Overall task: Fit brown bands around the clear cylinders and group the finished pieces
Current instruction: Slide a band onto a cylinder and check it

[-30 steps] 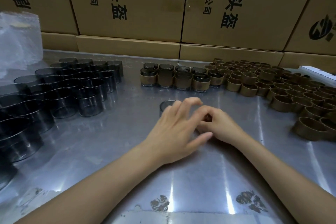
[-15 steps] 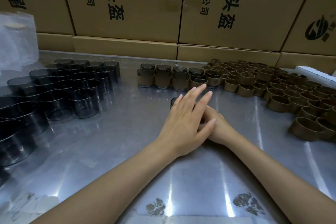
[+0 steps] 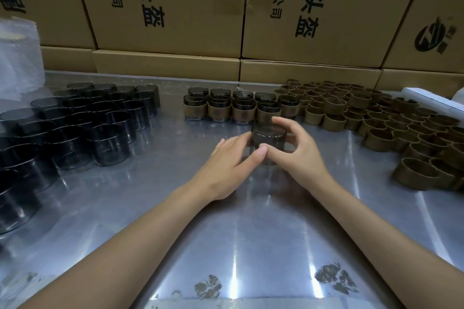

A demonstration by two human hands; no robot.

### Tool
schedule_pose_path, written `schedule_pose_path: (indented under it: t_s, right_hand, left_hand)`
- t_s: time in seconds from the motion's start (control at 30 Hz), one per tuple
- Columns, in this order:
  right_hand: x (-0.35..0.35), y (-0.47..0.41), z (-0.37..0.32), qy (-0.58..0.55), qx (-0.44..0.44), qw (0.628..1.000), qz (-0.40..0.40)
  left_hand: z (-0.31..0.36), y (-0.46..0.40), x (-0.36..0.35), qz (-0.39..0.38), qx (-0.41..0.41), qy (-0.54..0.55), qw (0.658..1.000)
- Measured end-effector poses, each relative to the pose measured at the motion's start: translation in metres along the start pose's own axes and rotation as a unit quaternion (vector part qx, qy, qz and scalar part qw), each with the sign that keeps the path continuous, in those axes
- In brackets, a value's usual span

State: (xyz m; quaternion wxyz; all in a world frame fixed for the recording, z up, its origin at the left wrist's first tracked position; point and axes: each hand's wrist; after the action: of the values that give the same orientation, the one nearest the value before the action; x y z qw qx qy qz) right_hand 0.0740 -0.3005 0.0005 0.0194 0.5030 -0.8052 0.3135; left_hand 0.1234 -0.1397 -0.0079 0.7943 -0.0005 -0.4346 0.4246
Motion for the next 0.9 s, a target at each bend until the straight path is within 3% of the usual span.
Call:
schedule_pose_path:
  t_s: [0.17, 0.33, 0.43, 0.5, 0.53, 0.57, 0.63, 0.73, 0.9]
  right_hand:
    - [0.005, -0.002, 0.008, 0.043, -0.04, 0.996, -0.062]
    - [0.009, -0.004, 0.012, 0.061, -0.052, 0.99, -0.113]
    - [0.019, -0.01, 0.011, -0.014, -0.109, 0.979, -0.171]
    - [0.034, -0.018, 0.016, -0.057, -0.131, 0.985, -0.1]
    - [0.045, -0.023, 0.02, -0.017, -0.132, 0.99, -0.037]
    - [0.057, -0.026, 0.027, 0.071, -0.135, 0.988, 0.025]
    - [0.082, -0.025, 0.042, 0.25, -0.165, 0.948, 0.102]
    - [0.1, -0.02, 0.058, 0.34, -0.218, 0.906, 0.129]
    - [0.104, -0.027, 0.065, 0.404, -0.237, 0.876, 0.116]
  left_hand:
    - [-0.004, -0.001, 0.0, -0.064, 0.05, 0.048, 0.995]
    - [-0.006, -0.002, 0.0, -0.074, 0.075, 0.046, 0.993]
    - [-0.003, -0.001, 0.001, -0.064, 0.077, 0.08, 0.992]
    - [-0.001, -0.001, 0.002, -0.058, 0.081, 0.108, 0.989]
    - [-0.001, 0.0, 0.002, -0.058, 0.083, 0.111, 0.989]
    - [-0.002, -0.001, 0.002, -0.06, 0.086, 0.11, 0.988]
    - [-0.002, -0.001, 0.002, -0.064, 0.084, 0.103, 0.989]
    - [-0.003, -0.001, 0.001, -0.061, 0.087, 0.107, 0.989]
    - [-0.003, -0.002, 0.001, -0.062, 0.089, 0.112, 0.988]
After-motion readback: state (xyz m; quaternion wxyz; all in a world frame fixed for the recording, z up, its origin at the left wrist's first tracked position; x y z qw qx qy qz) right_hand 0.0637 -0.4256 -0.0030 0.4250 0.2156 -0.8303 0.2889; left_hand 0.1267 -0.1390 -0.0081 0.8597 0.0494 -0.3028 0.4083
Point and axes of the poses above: each hand's wrist, its own y-axis away from the middle knuckle, its own x-axis out of the back of the hand, z = x × y, and after that the axes turned 1 degree about z, right-handed
